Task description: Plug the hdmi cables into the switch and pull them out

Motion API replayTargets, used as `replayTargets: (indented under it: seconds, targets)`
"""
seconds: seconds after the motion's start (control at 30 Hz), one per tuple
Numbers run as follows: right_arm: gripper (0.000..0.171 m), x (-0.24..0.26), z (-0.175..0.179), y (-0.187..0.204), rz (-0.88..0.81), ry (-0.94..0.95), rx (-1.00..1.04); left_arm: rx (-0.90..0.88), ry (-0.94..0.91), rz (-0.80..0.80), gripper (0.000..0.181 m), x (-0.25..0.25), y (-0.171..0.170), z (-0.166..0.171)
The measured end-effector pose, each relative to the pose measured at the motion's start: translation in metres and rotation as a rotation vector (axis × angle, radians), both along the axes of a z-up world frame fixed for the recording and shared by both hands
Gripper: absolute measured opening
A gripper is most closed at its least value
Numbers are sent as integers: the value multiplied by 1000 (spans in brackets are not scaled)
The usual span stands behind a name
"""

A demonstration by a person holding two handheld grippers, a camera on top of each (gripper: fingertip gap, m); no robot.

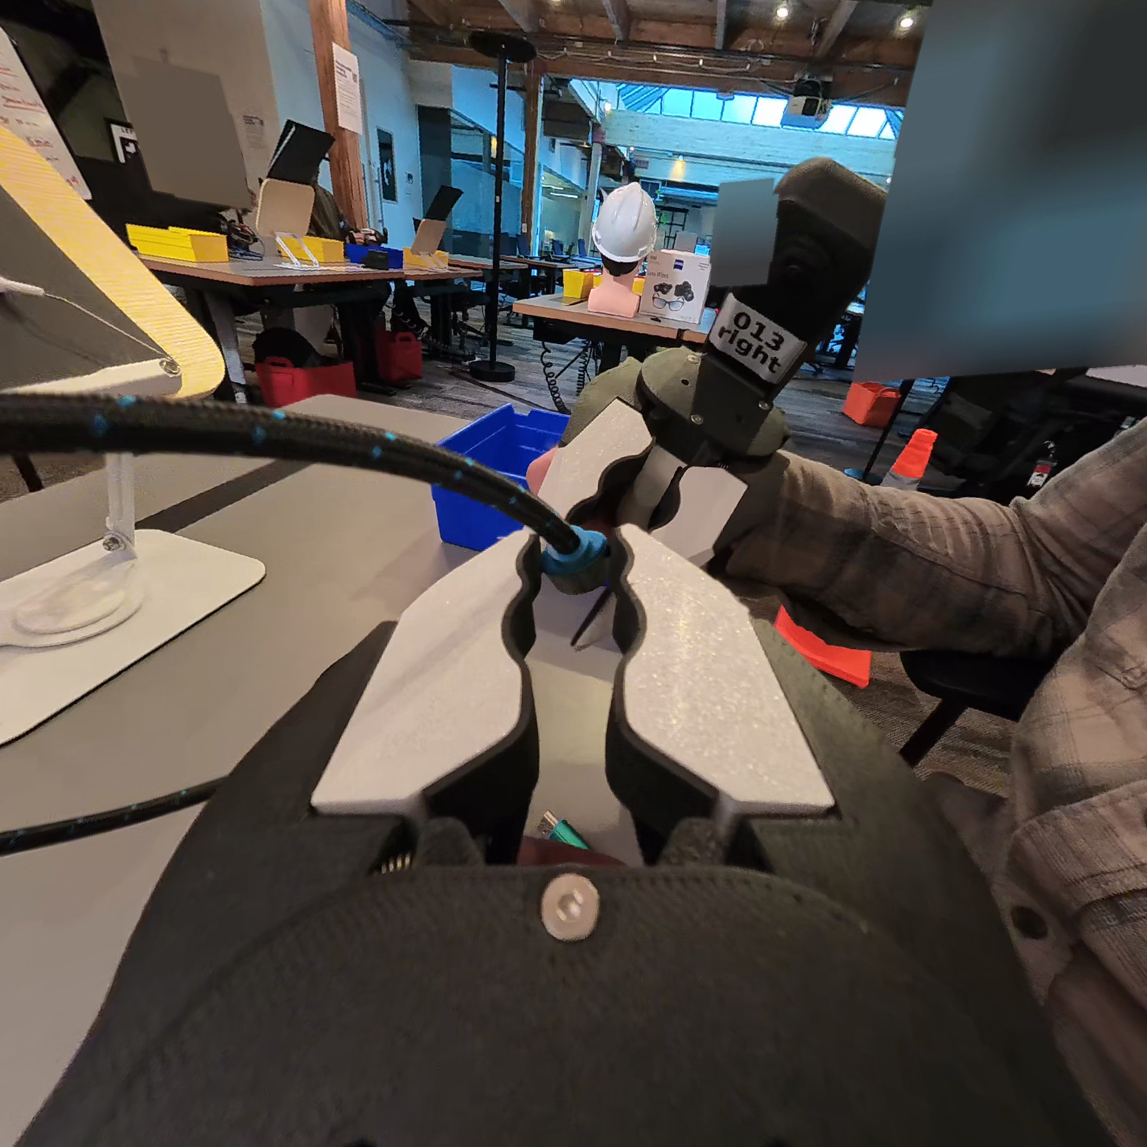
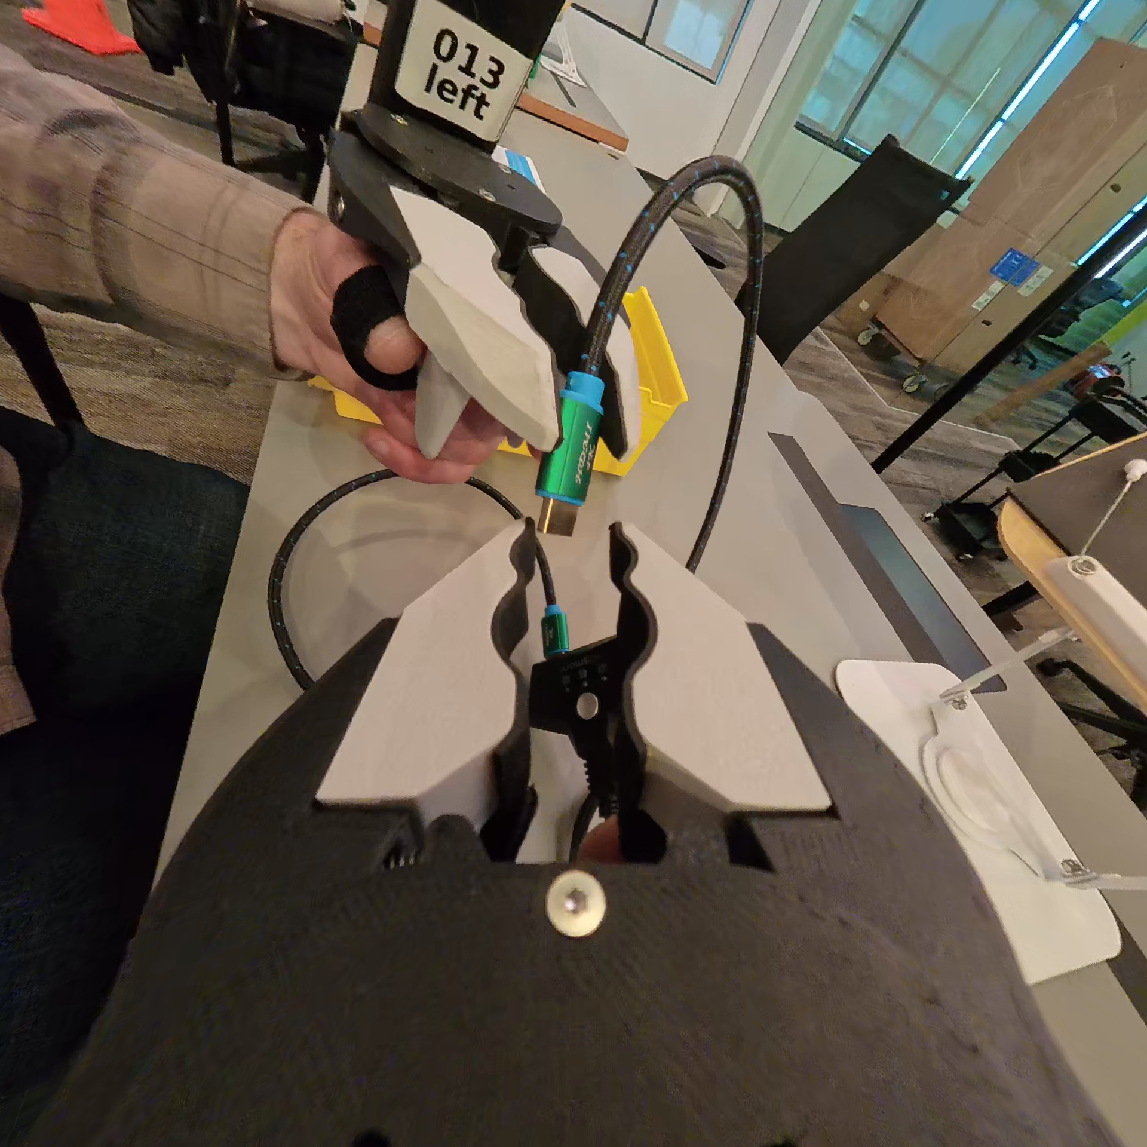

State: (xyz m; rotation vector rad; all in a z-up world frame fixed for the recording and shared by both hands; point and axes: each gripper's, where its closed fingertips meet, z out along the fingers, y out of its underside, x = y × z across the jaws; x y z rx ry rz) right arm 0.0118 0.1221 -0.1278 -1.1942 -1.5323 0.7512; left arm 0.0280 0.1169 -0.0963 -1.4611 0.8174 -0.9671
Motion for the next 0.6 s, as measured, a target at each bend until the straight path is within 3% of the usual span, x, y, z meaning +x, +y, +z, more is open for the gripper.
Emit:
replayTargets:
  seconds: [0.4, 0.47, 0.6]
  targets:
    - [26, -6, 3, -13, 65, 18, -140, 20, 37, -22, 20, 6, -5, -5]
    - [16, -8, 4, -16, 80, 20, -153, 30, 41, -36, 20, 7, -7, -4]
    - [14, -9, 4, -15, 65, 3, -94, 40, 44, -33, 20, 6, -7, -3]
